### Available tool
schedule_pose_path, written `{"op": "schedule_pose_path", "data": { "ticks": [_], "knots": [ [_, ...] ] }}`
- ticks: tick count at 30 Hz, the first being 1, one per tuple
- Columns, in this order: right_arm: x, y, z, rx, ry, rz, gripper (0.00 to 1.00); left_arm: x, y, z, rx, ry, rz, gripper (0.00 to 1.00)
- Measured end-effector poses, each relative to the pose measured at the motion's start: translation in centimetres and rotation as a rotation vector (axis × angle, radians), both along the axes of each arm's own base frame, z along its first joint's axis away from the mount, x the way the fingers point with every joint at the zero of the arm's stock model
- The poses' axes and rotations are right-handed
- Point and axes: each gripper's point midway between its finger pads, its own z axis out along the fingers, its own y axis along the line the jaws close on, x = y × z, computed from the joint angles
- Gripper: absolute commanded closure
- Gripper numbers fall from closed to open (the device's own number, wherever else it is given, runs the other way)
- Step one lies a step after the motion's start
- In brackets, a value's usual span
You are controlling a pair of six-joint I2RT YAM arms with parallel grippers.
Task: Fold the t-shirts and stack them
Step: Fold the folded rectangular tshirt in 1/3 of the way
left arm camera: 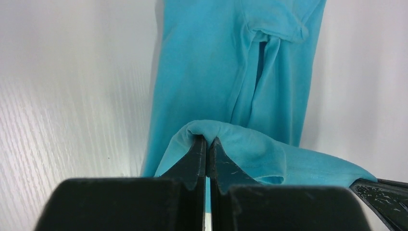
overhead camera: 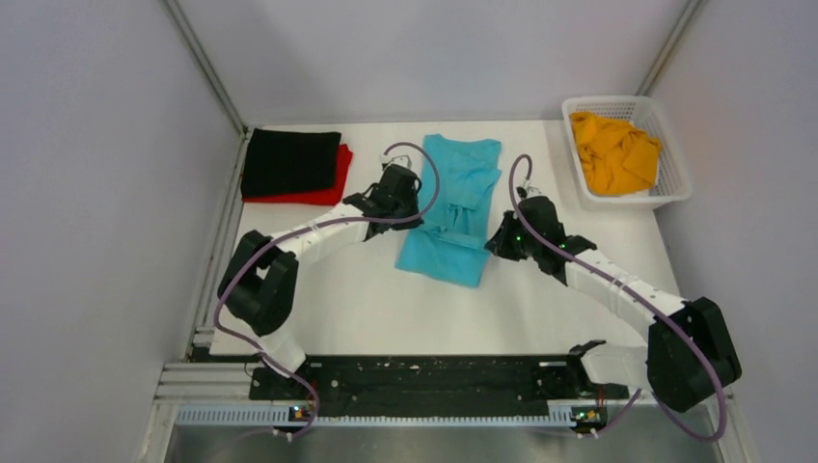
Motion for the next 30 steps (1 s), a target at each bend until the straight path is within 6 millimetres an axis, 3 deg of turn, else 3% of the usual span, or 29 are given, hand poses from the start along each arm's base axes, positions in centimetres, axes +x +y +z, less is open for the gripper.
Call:
{"op": "schedule_pose_path", "data": {
  "ticks": [11, 20, 23, 25, 28, 29, 30],
  "knots": [
    [4.9, -0.7, -1.1, 0.018, -0.001, -0.029, 1.00, 4.8, -0.4, -0.9, 0.002, 0.022, -0.036, 1.00],
    [8.0, -1.1, -2.5, 0.022, 0.019, -0.046, 1.00, 6.5, -0.4, -3.2, -0.013, 0.089, -0.069, 0.90],
    [9.0, -1.3, -3.6, 0.017, 0.038, -0.048, 0.97, 7.3, -0.6, -3.9, -0.024, 0.105, -0.083, 0.76],
    [9.8, -1.4, -4.1, 0.019, 0.048, -0.052, 0.85, 7.7, -0.6, -4.3, -0.032, 0.115, -0.089, 0.51],
    [11.8, -1.8, -4.4, 0.024, 0.053, -0.059, 0.47, 8.8, -0.6, -4.3, -0.040, 0.113, -0.097, 0.23],
    [12.4, -1.9, -4.2, 0.029, 0.048, -0.065, 0.37, 9.2, -0.5, -4.1, -0.046, 0.113, -0.096, 0.06],
    [13.0, -2.0, -3.8, 0.027, 0.034, -0.060, 0.24, 9.6, -0.4, -3.8, -0.046, 0.108, -0.097, 0.02]
  ]
}}
